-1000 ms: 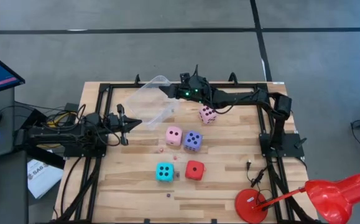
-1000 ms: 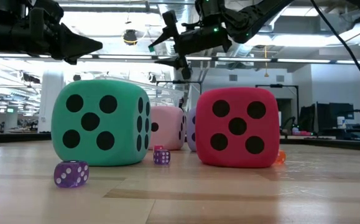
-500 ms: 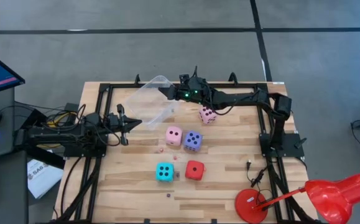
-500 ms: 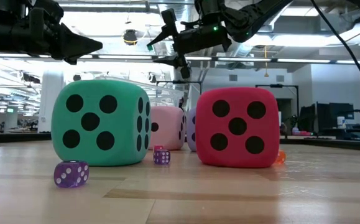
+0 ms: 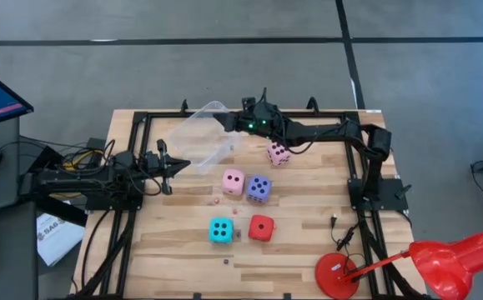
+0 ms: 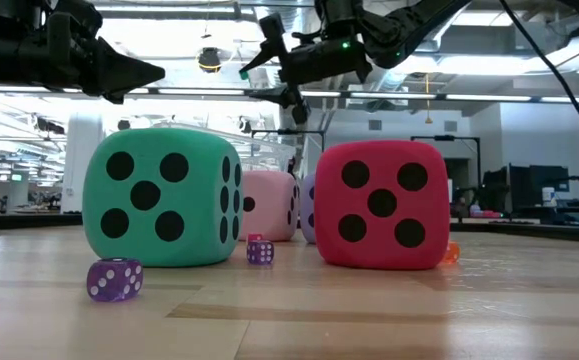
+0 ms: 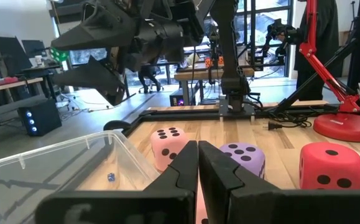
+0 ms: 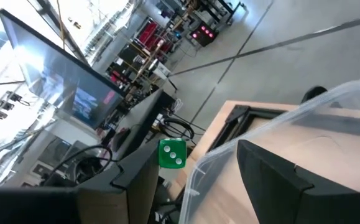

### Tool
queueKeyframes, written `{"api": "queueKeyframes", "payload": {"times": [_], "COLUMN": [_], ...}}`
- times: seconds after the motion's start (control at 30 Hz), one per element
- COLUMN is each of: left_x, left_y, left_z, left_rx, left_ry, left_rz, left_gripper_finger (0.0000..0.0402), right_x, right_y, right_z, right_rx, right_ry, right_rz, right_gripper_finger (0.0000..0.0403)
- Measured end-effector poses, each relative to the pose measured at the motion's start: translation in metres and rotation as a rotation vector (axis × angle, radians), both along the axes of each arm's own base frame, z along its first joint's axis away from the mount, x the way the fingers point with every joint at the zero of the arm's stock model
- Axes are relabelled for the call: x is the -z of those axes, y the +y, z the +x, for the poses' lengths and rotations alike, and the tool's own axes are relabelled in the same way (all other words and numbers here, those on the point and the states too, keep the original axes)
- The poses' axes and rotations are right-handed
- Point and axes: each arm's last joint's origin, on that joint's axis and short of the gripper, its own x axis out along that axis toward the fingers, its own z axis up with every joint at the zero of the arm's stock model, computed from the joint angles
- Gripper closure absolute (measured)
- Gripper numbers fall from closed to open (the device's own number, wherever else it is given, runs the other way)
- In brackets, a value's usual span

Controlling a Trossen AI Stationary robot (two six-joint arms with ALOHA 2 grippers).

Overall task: Pick & Place Dice
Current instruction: Put the small green dice into the transparent container

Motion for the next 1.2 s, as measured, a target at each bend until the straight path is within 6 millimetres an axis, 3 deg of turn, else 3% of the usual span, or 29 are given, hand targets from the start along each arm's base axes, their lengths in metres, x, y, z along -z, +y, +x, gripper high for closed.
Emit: {"api": "queueKeyframes", "payload": {"times": [0.3, 0.7, 1.2], "left_x": [0.000, 0.000, -0.008], "left_y": [0.000, 0.000, 0.000], "left_z": [0.000, 0.000, -0.001], "left_rx": [0.000, -0.001, -0.001], "left_ry": [0.000, 0.000, -0.083], "left_rz": [0.000, 0.000, 0.015], "left_gripper_finger": [0.0399, 0.0399, 0.0399], "right_x": [0.036, 0.011, 0.018], "right_y": [-0.002, -0.006, -0.014], "right_z": [0.024, 0.033, 0.030], "right_rx": [-0.101, -0.236, -0.236], "right_ry": [0.008, -0.032, 0.083], "right_rz": [0.083, -0.042, -0.162], "right_gripper_finger": [0.0192, 0.0192, 0.0192]}}
